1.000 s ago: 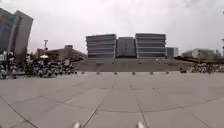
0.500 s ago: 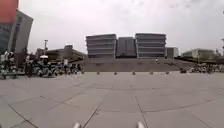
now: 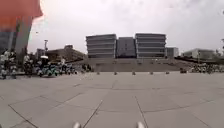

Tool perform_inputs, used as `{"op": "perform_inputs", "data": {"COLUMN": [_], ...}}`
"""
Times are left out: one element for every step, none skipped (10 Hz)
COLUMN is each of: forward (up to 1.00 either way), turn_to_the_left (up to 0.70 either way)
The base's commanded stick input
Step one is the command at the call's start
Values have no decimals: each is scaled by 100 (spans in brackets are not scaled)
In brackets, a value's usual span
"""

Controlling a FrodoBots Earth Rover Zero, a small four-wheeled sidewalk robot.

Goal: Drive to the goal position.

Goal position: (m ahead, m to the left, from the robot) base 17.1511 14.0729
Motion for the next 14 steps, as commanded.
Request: {"op": "perform_inputs", "data": {"forward": [85,85,85,85,85,85,85,85,85,85,85,85,85,85], "turn_to_the_left": [0,0,0,0,0,0,0,0,4,10,10,0,0,0]}}
